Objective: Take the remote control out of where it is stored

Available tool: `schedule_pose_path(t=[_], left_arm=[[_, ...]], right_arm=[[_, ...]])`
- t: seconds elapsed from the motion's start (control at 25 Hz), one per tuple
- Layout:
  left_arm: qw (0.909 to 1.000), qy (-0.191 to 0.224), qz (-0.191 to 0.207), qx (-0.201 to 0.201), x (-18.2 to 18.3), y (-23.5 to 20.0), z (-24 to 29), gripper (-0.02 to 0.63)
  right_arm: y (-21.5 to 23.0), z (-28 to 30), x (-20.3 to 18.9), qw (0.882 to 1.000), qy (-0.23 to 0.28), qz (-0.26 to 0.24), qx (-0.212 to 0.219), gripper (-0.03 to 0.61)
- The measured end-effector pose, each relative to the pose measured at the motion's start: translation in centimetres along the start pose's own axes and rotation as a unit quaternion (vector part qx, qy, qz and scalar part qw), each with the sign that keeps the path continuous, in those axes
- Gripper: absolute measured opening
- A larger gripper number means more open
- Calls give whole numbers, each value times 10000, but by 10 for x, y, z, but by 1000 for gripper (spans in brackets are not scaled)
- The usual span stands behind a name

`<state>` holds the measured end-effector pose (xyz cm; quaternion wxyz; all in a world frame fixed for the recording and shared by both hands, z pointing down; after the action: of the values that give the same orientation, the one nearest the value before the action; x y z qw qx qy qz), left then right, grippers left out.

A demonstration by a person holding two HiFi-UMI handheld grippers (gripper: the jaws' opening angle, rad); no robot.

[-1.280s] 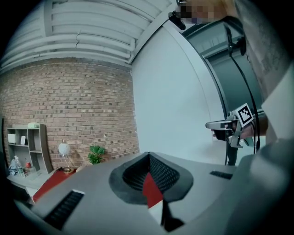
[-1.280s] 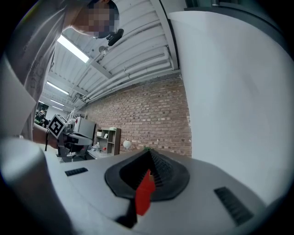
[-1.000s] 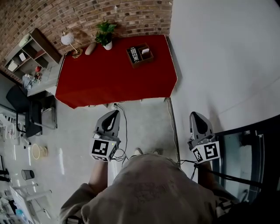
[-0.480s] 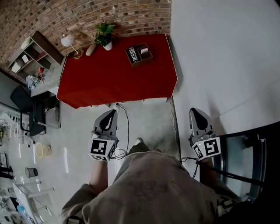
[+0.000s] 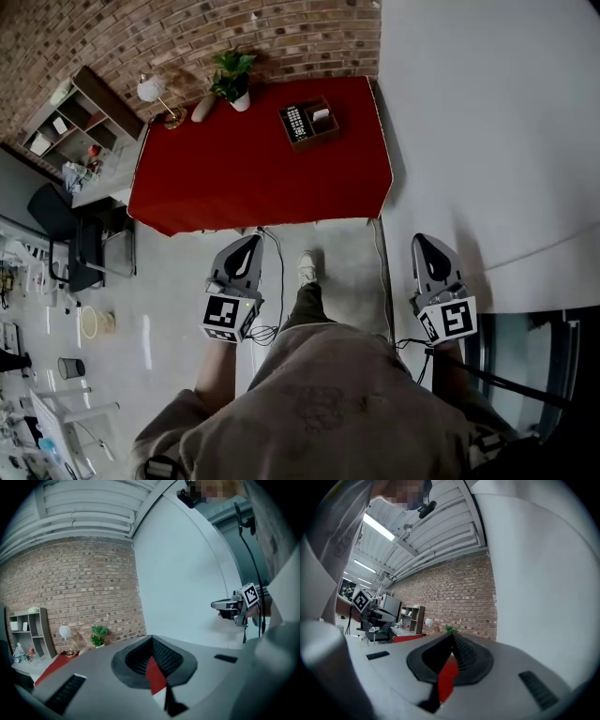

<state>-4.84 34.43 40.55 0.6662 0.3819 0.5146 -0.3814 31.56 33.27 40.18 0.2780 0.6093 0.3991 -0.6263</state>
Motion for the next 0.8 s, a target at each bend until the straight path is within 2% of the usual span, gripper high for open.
schedule_pose_path(t=[0.36, 0.68, 0.8], left_arm=[[9994, 104, 96, -320, 13, -38, 56, 11], [9994, 14, -72, -349, 10, -110, 104, 11], [9991, 61, -78, -400, 10, -140, 129, 11]], right_arm=[[9, 46, -2, 9996, -167, 72, -217, 12], [8, 129, 1, 9994, -299, -128, -113, 12], [6, 165, -3, 9993, -361, 86, -88, 12]])
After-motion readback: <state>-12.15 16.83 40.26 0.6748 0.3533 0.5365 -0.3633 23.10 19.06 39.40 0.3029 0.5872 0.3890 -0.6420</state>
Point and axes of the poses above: the fingertips, and each gripper's own axes: z forward along the fingers, y to its right, x out of its top, the point moved 7 cm from there along -z, backward along the fingers, and after that the axes turned 3 degrees about -z, right-handed, at the moved point
